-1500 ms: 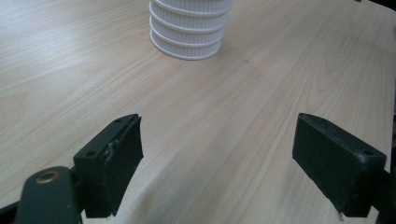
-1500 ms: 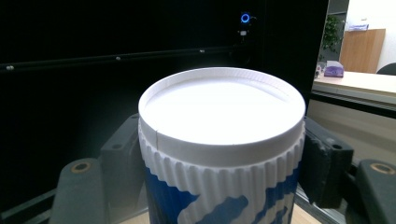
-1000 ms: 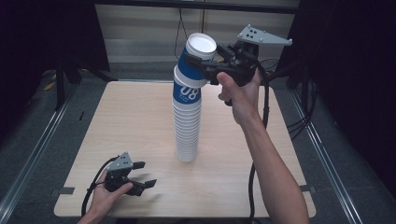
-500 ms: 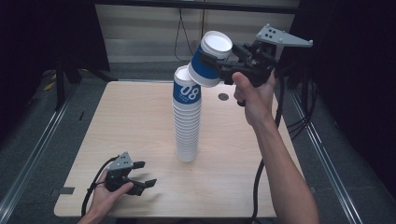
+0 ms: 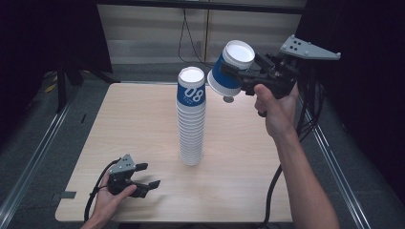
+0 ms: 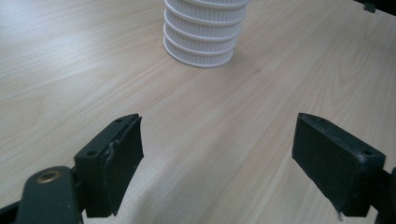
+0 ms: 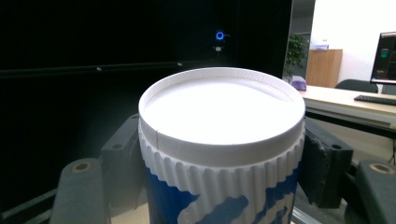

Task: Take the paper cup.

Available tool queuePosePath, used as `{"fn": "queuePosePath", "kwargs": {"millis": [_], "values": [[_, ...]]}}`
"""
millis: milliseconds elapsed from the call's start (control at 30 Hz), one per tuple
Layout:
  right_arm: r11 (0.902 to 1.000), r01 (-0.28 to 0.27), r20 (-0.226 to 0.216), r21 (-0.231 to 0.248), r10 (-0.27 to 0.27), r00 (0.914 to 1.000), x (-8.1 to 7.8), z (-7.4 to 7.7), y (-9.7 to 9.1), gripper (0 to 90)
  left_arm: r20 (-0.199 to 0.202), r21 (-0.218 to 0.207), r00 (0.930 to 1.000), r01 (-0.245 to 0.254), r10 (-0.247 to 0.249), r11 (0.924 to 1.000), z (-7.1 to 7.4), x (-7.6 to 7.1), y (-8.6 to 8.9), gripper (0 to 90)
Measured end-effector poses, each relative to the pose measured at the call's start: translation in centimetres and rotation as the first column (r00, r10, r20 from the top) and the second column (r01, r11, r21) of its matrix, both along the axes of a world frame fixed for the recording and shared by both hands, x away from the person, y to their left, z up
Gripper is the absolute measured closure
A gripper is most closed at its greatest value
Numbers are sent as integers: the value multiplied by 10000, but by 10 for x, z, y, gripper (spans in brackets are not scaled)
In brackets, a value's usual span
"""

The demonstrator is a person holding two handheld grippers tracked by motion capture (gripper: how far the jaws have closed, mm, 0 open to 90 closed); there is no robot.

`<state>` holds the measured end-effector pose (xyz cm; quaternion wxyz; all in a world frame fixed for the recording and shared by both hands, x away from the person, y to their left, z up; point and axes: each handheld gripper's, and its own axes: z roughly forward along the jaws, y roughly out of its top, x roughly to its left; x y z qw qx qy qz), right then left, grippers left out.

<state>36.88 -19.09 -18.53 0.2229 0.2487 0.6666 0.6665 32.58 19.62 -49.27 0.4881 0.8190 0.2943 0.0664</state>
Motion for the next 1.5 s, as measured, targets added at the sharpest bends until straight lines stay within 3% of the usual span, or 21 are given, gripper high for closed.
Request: {"fn": "queuePosePath", "kwargs": {"millis": [100, 233, 500, 833, 933, 1067, 1233, 1500], "values": [[9994, 84, -148, -332, -89, 9999, 0, -4, -2, 285, -51, 3, 9999, 146, -146, 9999, 0, -2, -1, 163], [9991, 133, -292, -414, -146, 9995, -4, -13, -8, 285, -38, -100, 10000, 34, -35, 9999, 0, -1, 0, 162], [9993, 116, -1016, -346, -151, 9947, -4, -53, -17, 285, -68, -330, 10000, -63, 61, 9994, 2, 0, 3, 162], [9984, -27, -1503, -569, -59, 9886, -11, -81, -21, 285, -180, -539, 9996, 212, -222, 9983, 7, 2, -4, 159], [9981, -108, -1694, -606, 4, 9855, -12, -91, -20, 285, -547, -1056, 9977, 332, -391, 9939, 8, -1, -6, 159], [9974, -202, -1939, -698, 63, 9810, -12, -102, -17, 285, -262, -771, 9986, 438, -459, 9961, 9, -3, -9, 159], [9957, -455, -2147, -804, 273, 9763, -16, -117, -10, 286, -283, -859, 9987, 389, -414, 9955, 9, -3, -8, 159], [9926, -790, -2248, -918, 567, 9728, -25, -134, -1, 286, 58, -946, 9995, 320, -316, 9950, 14, 2, -8, 161]]}}
